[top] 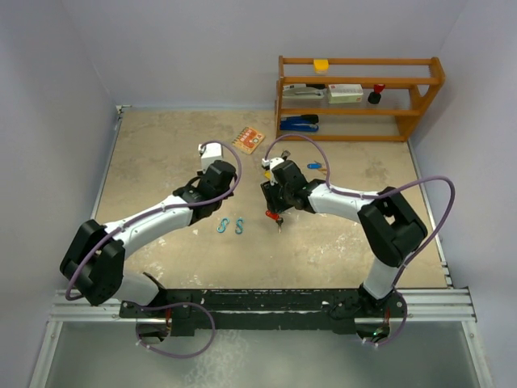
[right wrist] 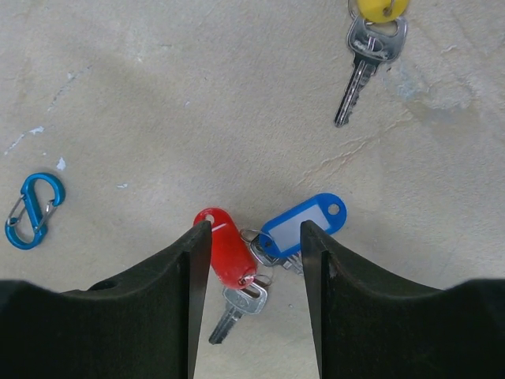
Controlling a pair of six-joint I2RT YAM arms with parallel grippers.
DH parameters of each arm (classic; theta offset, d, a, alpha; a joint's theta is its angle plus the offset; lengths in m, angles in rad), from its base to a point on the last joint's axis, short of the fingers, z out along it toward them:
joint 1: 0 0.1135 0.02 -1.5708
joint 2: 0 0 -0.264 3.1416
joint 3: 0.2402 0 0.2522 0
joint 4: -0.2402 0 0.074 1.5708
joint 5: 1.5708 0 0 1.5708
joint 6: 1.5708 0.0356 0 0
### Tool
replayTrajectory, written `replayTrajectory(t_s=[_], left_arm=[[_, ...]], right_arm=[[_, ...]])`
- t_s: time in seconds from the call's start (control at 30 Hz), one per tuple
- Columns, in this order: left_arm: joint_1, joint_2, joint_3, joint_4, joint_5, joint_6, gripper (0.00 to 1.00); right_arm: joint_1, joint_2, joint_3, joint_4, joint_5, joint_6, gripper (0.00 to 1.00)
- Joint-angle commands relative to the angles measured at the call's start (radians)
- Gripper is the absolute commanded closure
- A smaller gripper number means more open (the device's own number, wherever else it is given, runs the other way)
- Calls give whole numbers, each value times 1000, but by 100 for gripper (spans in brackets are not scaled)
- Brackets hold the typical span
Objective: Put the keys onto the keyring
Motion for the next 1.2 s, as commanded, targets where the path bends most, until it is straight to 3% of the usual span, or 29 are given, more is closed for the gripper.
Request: replayTrajectory(t_s=[0.0, 0.47, 0.8, 1.17], left_arm=[[11, -34, -9, 39, 3, 13, 100], [19, -33, -18, 44, 10, 14, 100], [25, -28, -27, 54, 15, 14, 100], [31, -29, -31, 55, 18, 17, 100]], right_arm=[[0, 10, 20, 19, -7, 2, 48], [2, -75, -59, 14, -21, 53, 39], [40, -159, -175, 38, -68, 87, 38], [84, -124, -181, 76, -74, 111, 38]])
